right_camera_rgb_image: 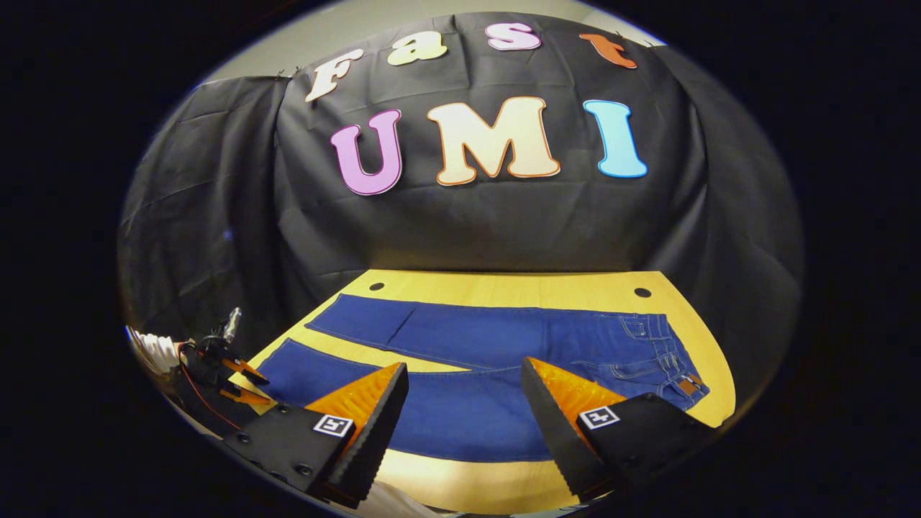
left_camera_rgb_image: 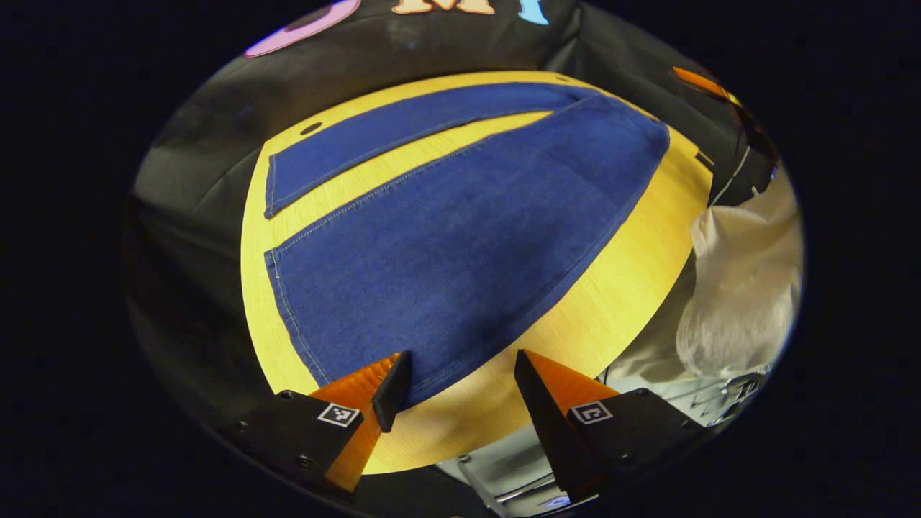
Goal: Grasp the waist and the cuffs of the jeans and fold them to make the two legs overlap; first hold the waist and fold one-third of the jeans toward the cuffs, then hold the cuffs and fold the remaining one-third in the same direction to finish folding.
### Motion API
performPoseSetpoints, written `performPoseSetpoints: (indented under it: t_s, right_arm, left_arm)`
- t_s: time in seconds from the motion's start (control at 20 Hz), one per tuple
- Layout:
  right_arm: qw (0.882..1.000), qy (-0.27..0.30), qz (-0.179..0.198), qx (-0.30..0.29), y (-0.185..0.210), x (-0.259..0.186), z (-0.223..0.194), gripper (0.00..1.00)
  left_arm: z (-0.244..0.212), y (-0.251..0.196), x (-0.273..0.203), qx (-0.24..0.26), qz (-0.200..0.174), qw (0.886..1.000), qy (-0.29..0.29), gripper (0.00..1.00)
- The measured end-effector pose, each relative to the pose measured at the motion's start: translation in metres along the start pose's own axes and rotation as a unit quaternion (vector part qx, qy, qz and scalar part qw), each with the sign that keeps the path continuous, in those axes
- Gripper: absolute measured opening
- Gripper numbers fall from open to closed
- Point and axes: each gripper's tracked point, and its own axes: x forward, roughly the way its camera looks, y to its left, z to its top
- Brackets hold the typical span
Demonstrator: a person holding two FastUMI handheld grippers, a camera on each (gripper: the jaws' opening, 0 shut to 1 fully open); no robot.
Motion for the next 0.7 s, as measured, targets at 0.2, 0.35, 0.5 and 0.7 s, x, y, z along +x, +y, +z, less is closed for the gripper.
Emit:
performPoseSetpoints:
  t_s: [0.2, 0.35, 0.5, 0.7]
  right_arm:
    - [1.0, 0.009, -0.001, 0.005, -0.003, 0.006, -0.006, 0.97]
    - [1.0, 0.017, 0.001, 0.013, -0.001, 0.009, -0.013, 0.98]
    - [1.0, 0.022, 0.002, 0.019, 0.0, 0.013, -0.017, 0.98]
    - [1.0, 0.019, 0.0, 0.019, 0.002, 0.016, -0.014, 0.98]
  left_arm:
    - [0.002, 0.004, 0.007, 0.014, -0.012, 0.999, 0.039, 0.94]
    - [0.002, 0.003, 0.006, 0.044, -0.027, 0.997, 0.065, 0.87]
    - [0.002, -0.001, 0.005, 0.054, -0.029, 0.995, 0.078, 0.96]
    - [0.016, 0.002, 0.01, 0.056, -0.024, 0.997, 0.05, 0.67]
